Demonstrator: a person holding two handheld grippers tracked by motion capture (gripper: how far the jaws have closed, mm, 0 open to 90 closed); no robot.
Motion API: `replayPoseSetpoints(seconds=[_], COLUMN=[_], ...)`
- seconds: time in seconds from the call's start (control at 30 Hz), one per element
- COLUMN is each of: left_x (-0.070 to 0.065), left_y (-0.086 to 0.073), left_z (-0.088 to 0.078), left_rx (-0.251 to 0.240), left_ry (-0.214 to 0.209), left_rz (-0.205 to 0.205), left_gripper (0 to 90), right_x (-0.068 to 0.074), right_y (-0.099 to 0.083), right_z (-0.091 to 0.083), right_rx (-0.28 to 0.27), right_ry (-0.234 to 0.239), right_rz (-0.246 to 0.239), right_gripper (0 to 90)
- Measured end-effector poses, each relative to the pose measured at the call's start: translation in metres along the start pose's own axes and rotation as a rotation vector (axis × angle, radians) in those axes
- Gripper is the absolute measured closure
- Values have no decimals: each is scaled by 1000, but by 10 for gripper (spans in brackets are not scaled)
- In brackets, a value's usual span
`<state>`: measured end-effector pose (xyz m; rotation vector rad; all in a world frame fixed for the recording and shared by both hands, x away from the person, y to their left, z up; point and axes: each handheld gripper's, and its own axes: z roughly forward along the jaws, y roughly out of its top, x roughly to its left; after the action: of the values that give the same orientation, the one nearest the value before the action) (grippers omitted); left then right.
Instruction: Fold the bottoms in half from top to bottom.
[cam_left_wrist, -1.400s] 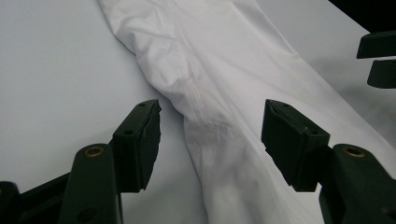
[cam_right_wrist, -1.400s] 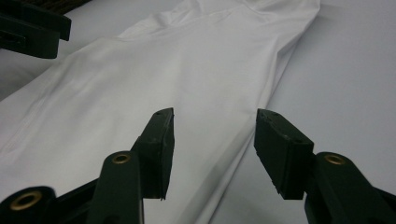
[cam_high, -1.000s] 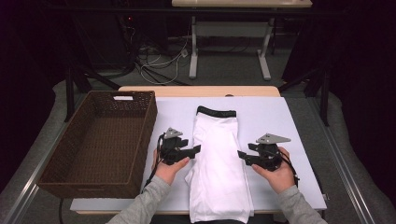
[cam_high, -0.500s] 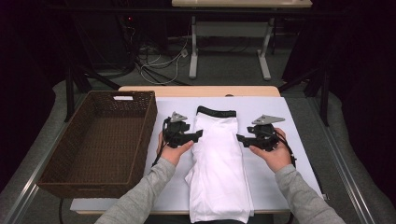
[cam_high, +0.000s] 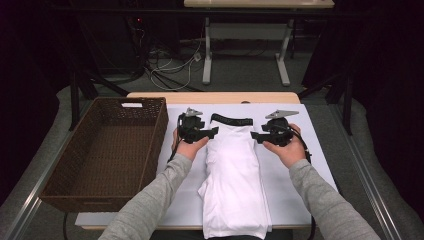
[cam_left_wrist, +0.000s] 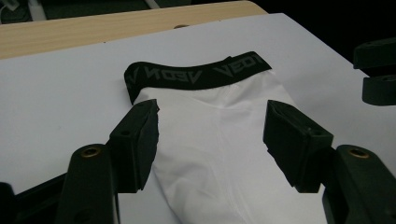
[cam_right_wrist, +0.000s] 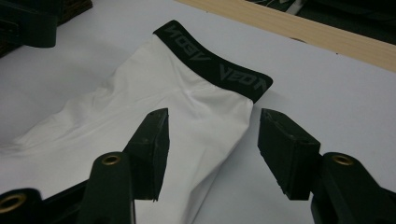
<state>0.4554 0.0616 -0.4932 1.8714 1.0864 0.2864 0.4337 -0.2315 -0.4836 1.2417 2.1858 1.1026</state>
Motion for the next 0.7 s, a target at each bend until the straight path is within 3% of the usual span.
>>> replayPoseSetpoints(seconds=[0.17,0.47,0.7], left_x=[7,19,31], left_y=[4,5,1], left_z=[11,32,45], left_rx=[12,18,44], left_ry=[12,59,74], left_rz=[20,19,-4], left_gripper=[361,374,389], right_x=[-6,-12,-16], right_y=[6,9,7], right_z=[12,30,38], right_rx=[13,17,21], right_ry=[-16,-38,-45], right_rz=[3,-9,5], right_gripper=[468,498,539])
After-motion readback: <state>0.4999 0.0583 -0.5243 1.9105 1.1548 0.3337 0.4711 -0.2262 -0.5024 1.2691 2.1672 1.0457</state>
